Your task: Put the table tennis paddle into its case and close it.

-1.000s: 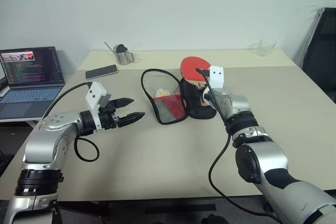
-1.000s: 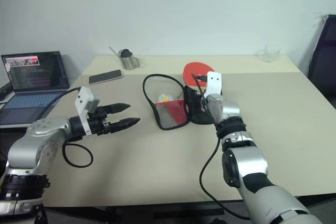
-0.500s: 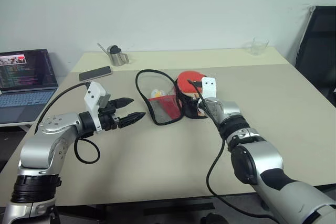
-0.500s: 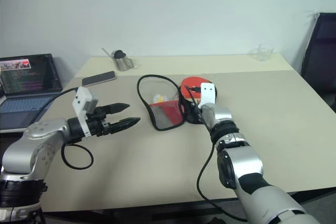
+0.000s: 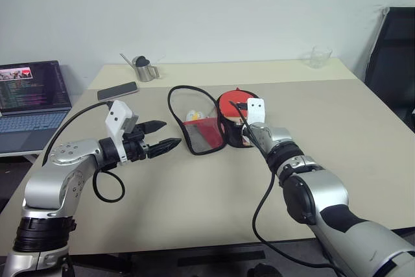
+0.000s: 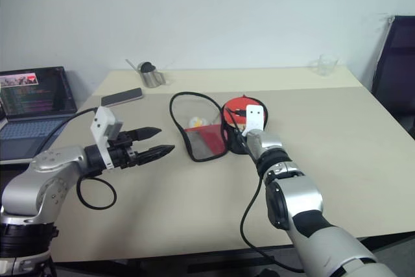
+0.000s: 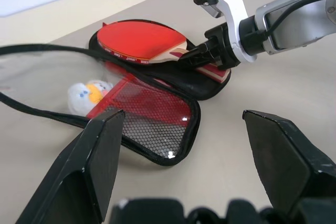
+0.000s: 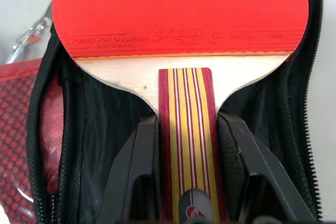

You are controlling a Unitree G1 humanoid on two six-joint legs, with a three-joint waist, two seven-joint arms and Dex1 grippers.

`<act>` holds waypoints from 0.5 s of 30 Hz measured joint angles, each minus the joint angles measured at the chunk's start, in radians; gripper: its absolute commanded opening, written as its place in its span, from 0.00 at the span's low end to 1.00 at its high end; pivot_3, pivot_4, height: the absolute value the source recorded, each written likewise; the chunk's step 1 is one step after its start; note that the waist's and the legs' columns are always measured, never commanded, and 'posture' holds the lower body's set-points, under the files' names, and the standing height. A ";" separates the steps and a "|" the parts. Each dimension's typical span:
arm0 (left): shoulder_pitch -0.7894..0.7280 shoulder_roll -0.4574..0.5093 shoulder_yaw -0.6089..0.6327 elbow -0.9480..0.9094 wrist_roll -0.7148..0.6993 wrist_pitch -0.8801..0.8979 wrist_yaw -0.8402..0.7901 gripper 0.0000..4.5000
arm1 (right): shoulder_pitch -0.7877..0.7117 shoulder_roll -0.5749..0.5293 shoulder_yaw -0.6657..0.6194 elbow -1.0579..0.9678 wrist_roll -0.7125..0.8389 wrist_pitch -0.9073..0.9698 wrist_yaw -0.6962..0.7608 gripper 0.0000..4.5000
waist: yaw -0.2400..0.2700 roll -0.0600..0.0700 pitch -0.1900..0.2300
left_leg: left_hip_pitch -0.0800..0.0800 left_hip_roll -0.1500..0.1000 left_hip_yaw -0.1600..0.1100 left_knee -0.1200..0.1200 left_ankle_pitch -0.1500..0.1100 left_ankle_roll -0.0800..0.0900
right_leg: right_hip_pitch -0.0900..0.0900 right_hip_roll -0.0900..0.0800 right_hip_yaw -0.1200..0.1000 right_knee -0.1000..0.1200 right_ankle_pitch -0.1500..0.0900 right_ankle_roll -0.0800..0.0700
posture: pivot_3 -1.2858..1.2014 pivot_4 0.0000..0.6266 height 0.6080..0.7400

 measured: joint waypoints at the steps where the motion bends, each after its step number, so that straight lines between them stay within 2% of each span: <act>1: 0.000 0.000 0.000 -0.003 -0.003 0.001 0.003 0.88 | -0.001 0.002 -0.001 0.003 0.000 -0.001 0.000 0.25 | 0.000 0.000 0.000 | 0.000 0.000 0.000 0.000 0.000 0.000 | 0.000 0.000 0.000 0.000 0.000 0.000 | 0.52 0.24 1.00; 6: 0.000 0.000 0.000 -0.027 -0.012 0.009 0.010 0.88 | -0.009 0.013 -0.004 0.014 0.001 -0.004 0.000 0.25 | -0.001 0.000 0.000 | 0.000 0.000 0.000 0.000 0.000 0.000 | 0.000 0.000 0.000 0.000 0.000 0.000 | 0.52 0.24 1.00; 7: 0.000 0.000 0.000 -0.031 -0.013 0.013 0.011 0.88 | -0.011 0.014 -0.004 0.018 0.001 -0.006 0.001 0.41 | -0.001 0.000 0.000 | 0.000 0.000 0.000 0.000 0.000 0.000 | 0.000 0.000 0.000 0.000 0.000 0.000 | 0.52 0.24 1.00; 9: 0.002 0.000 0.000 -0.036 -0.013 0.020 0.013 0.88 | -0.019 0.018 -0.008 0.026 0.003 -0.010 0.005 0.51 | -0.001 0.000 0.000 | 0.000 0.000 0.000 0.000 0.000 0.000 | 0.000 0.000 0.000 0.000 0.000 0.000 | 0.52 0.24 1.00; 15: 0.013 0.000 0.000 -0.050 -0.015 0.025 0.025 0.88 | -0.028 0.033 -0.009 0.043 0.001 -0.047 0.002 0.97 | -0.001 0.000 0.000 | 0.001 0.000 0.000 0.000 0.000 0.000 | 0.000 0.000 0.000 0.000 0.000 0.000 | 0.52 0.24 1.00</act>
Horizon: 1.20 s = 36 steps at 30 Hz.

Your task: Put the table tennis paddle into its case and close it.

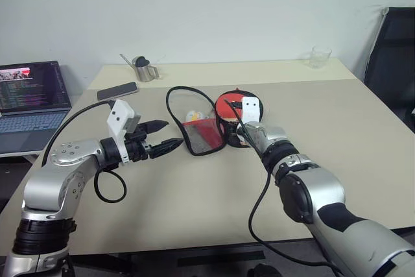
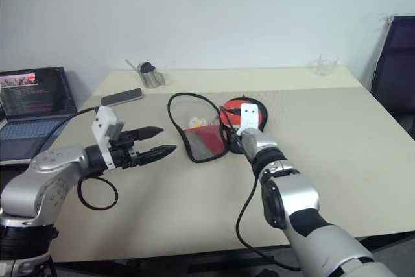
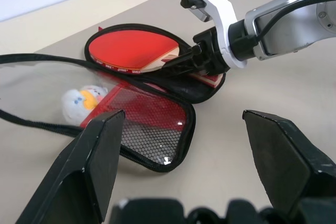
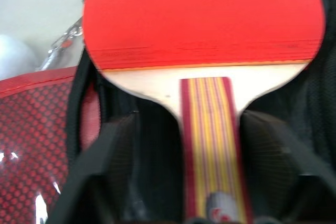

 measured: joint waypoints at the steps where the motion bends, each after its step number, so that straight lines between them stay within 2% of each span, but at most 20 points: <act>1: 0.002 0.000 0.000 -0.002 0.000 0.001 0.003 0.88 | 0.000 0.000 0.000 0.002 -0.001 -0.006 0.000 1.00 | 0.000 0.000 0.000 | 0.000 0.000 0.000 0.000 0.000 0.000 | 0.000 0.000 0.000 0.000 0.000 0.000 | 0.52 0.24 1.00; 8: 0.002 0.000 0.000 -0.016 -0.013 0.010 0.011 0.88 | 0.000 -0.001 0.001 0.009 -0.003 -0.041 -0.007 1.00 | 0.000 0.000 0.000 | 0.000 0.000 0.000 0.000 0.000 0.000 | 0.000 0.000 0.000 0.000 0.000 0.000 | 0.52 0.24 1.00; 12: 0.000 0.000 0.000 -0.007 -0.012 0.016 0.034 0.88 | -0.008 -0.026 0.011 -0.018 -0.002 -0.005 0.036 1.00 | 0.000 0.000 0.000 | 0.000 0.000 0.000 0.000 0.000 0.000 | 0.000 0.000 0.000 0.000 0.000 0.000 | 0.52 0.24 1.00; 14: -0.006 -0.003 0.000 0.019 -0.009 0.016 0.053 0.88 | -0.006 -0.063 0.030 -0.108 -0.003 0.070 0.084 1.00 | 0.003 0.000 0.000 | 0.000 0.000 0.000 0.000 0.000 0.000 | 0.000 0.000 0.000 0.000 0.000 0.000 | 0.52 0.24 1.00; 17: -0.013 -0.012 0.002 0.071 0.006 0.013 0.076 0.88 | 0.028 -0.139 0.074 -0.345 0.000 0.184 0.185 1.00 | 0.006 0.000 0.000 | 0.000 0.000 0.000 0.000 0.000 0.000 | 0.000 0.000 0.000 0.000 0.000 0.000 | 0.52 0.24 1.00; 19: -0.026 -0.018 -0.002 0.110 0.023 0.005 0.093 0.88 | 0.133 -0.197 0.097 -0.580 0.053 0.241 0.333 1.00 | 0.007 -0.002 -0.001 | 0.000 0.000 -0.001 0.000 0.000 0.000 | 0.001 0.000 -0.001 -0.001 0.000 0.000 | 0.52 0.24 1.00; 22: -0.051 -0.036 -0.006 0.150 0.034 -0.005 0.103 0.88 | 0.310 -0.314 0.137 -0.814 0.140 0.321 0.567 1.00 | 0.018 -0.002 -0.001 | -0.001 0.000 -0.001 0.001 0.000 0.001 | 0.001 0.000 -0.002 -0.002 0.000 0.001 | 0.52 0.24 1.00; 24: -0.080 -0.056 -0.020 0.163 0.040 -0.005 0.110 0.88 | 0.390 -0.443 0.170 -0.879 0.170 0.359 0.725 1.00 | 0.029 -0.002 -0.001 | -0.002 -0.001 0.000 0.002 -0.001 0.001 | 0.001 0.000 -0.001 -0.002 0.001 0.002 | 0.52 0.24 1.00; 29: -0.118 -0.075 -0.062 0.214 0.050 -0.007 0.088 0.88 | 0.432 -0.670 0.186 -0.946 0.191 0.329 1.023 1.00 | 0.025 -0.002 -0.001 | 0.001 0.001 0.002 0.001 -0.001 0.001 | 0.001 0.002 0.001 -0.001 0.001 0.002 | 0.52 0.24 1.00; 33: -0.123 -0.072 -0.065 0.298 0.087 -0.019 0.101 0.88 | 0.472 -0.728 0.211 -1.027 0.253 0.314 1.224 1.00 | 0.009 -0.002 -0.001 | 0.002 0.002 0.003 0.001 -0.001 0.001 | 0.001 0.003 0.002 0.000 0.002 0.001 | 0.52 0.24 1.00; 36: -0.113 -0.065 -0.049 0.296 0.089 -0.019 0.112 0.88 | 0.470 -0.725 0.223 -1.041 0.262 0.305 1.272 1.00 | 0.011 -0.003 -0.001 | 0.002 0.002 0.003 0.002 -0.001 0.001 | 0.001 0.002 0.002 -0.001 0.003 0.001 | 0.52 0.24 1.00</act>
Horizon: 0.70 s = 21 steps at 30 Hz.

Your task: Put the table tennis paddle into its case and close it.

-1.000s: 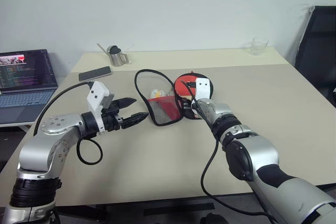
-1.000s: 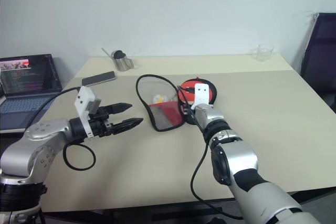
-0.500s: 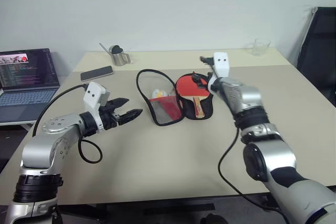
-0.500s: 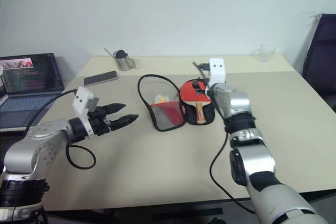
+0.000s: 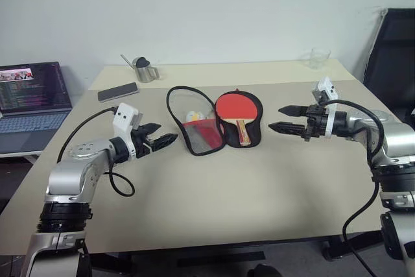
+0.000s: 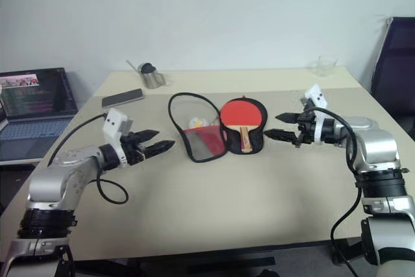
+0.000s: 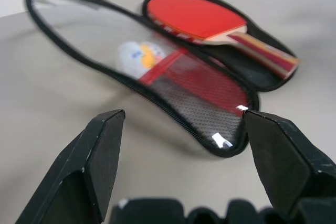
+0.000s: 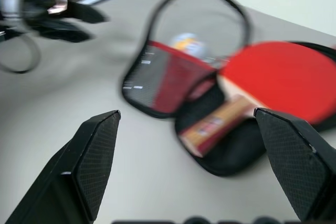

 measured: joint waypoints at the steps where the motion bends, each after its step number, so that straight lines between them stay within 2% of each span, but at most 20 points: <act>1: 0.008 0.006 0.012 -0.005 0.000 0.000 0.002 0.88 | -0.001 0.001 0.006 0.002 -0.002 -0.010 0.008 1.00 | 0.002 0.000 0.000 | 0.000 0.000 0.000 0.000 0.000 0.000 | 0.000 0.000 0.000 0.000 0.000 0.000 | 0.52 0.24 1.00; 4: 0.029 0.016 0.029 -0.020 0.000 0.009 0.011 0.88 | -0.013 0.002 0.022 0.023 -0.008 -0.048 0.034 1.00 | 0.013 0.000 0.000 | 0.000 -0.001 0.000 0.000 0.000 0.000 | 0.000 -0.001 0.000 -0.001 0.000 0.000 | 0.52 0.24 1.00; 7: 0.021 0.016 0.040 -0.008 0.004 0.020 0.040 0.99 | -0.019 0.001 0.023 0.025 -0.007 -0.069 0.065 1.00 | 0.023 0.000 0.000 | -0.001 -0.001 -0.001 0.000 0.000 0.000 | 0.000 -0.001 -0.001 -0.001 0.000 0.000 | 0.52 0.24 1.00; 10: -0.047 0.007 0.039 0.086 0.041 0.043 0.103 0.99 | -0.025 -0.001 0.025 0.027 -0.007 -0.085 0.089 1.00 | 0.027 0.000 0.000 | -0.001 -0.002 -0.002 0.001 0.000 0.000 | 0.000 -0.002 -0.002 -0.001 0.000 0.000 | 0.52 0.24 1.00; 18: -0.161 -0.174 -0.044 0.326 0.113 0.025 0.156 0.99 | -0.036 -0.001 0.029 -0.010 -0.003 -0.080 0.104 1.00 | 0.035 -0.001 0.000 | -0.003 -0.002 -0.002 0.001 0.000 -0.001 | -0.001 -0.002 -0.003 -0.002 0.001 0.001 | 0.52 0.24 1.00; 21: -0.214 -0.202 -0.058 0.386 0.131 -0.003 0.158 0.99 | -0.035 -0.002 0.029 -0.051 0.012 -0.065 0.105 1.00 | 0.033 -0.002 0.000 | -0.003 -0.002 -0.002 0.001 0.000 -0.001 | -0.001 -0.002 -0.003 -0.002 0.001 0.001 | 0.52 0.24 1.00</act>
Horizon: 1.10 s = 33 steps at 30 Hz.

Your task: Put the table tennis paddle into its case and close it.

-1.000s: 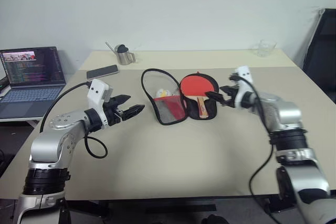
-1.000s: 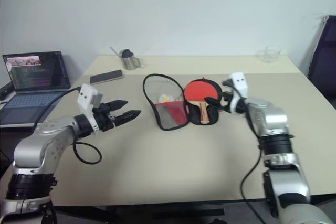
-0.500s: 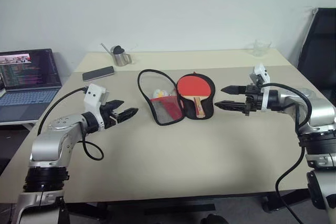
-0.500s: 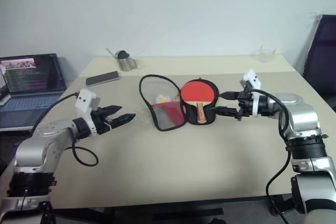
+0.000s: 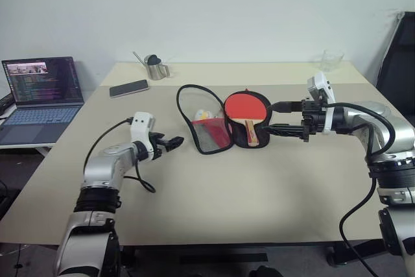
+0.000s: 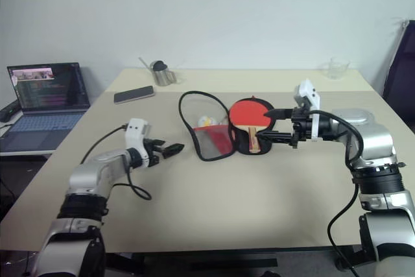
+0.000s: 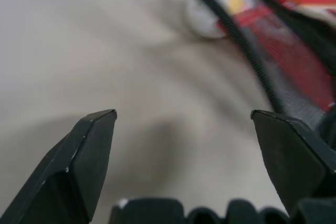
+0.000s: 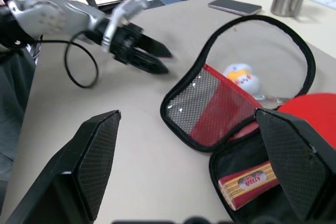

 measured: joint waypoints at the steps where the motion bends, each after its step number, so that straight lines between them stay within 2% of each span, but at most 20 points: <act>1: -0.023 -0.004 0.000 0.027 0.004 -0.011 0.002 0.99 | 0.002 -0.001 -0.001 -0.022 0.012 0.009 0.000 1.00 | -0.002 0.000 0.000 | 0.000 0.000 0.000 0.000 0.000 0.000 | 0.000 0.000 0.000 0.000 0.000 0.000 | 0.52 0.24 1.00; 3: -0.046 -0.006 0.000 0.052 0.007 -0.020 -0.004 0.99 | 0.010 -0.004 -0.001 -0.066 0.022 0.025 -0.003 1.00 | -0.006 0.000 0.000 | 0.000 0.000 0.000 0.000 0.000 0.000 | 0.000 0.000 0.000 0.000 0.000 0.000 | 0.52 0.24 1.00; 6: -0.049 -0.006 -0.001 0.053 0.007 -0.026 -0.023 0.87 | 0.030 -0.008 -0.002 -0.094 0.031 0.040 -0.007 1.00 | -0.007 0.000 0.000 | 0.000 0.000 0.000 0.000 0.000 0.000 | 0.000 0.000 0.000 0.000 0.000 0.000 | 0.52 0.24 1.00; 14: -0.053 -0.018 -0.007 0.091 0.024 -0.019 -0.032 0.20 | 0.040 -0.013 -0.006 -0.115 0.032 0.052 -0.028 1.00 | -0.007 0.000 0.000 | 0.000 0.000 0.000 0.000 0.000 0.000 | 0.000 0.000 0.000 0.000 0.000 0.000 | 0.52 0.24 1.00; 17: -0.070 -0.024 -0.012 0.105 0.028 -0.018 -0.038 0.01 | 0.042 -0.014 -0.006 -0.120 0.043 0.057 -0.027 1.00 | -0.006 0.000 0.000 | 0.000 0.000 0.000 0.000 0.000 0.000 | 0.000 0.000 0.000 0.000 0.000 0.000 | 0.52 0.24 1.00; 22: -0.128 -0.076 -0.021 0.202 0.080 -0.022 0.035 0.01 | 0.043 -0.016 -0.006 -0.139 0.059 0.068 -0.029 1.00 | -0.004 0.000 0.000 | 0.000 -0.001 0.000 0.001 0.000 0.000 | 0.001 -0.001 0.000 0.000 0.000 0.000 | 0.52 0.24 1.00; 28: -0.174 -0.190 -0.032 0.210 0.081 -0.022 0.042 0.01 | 0.043 -0.015 -0.006 -0.141 0.060 0.070 -0.039 1.00 | -0.001 -0.002 0.001 | -0.001 -0.001 0.000 0.001 0.000 0.000 | 0.000 -0.001 -0.001 0.000 0.000 0.000 | 0.52 0.24 1.00; 33: -0.216 -0.258 -0.028 0.074 0.052 0.011 0.050 0.01 | 0.046 -0.017 -0.007 -0.144 0.060 0.072 -0.057 1.00 | -0.001 -0.002 0.001 | -0.001 -0.001 0.000 0.001 0.000 0.000 | 0.000 -0.001 0.000 0.000 0.000 0.001 | 0.52 0.24 1.00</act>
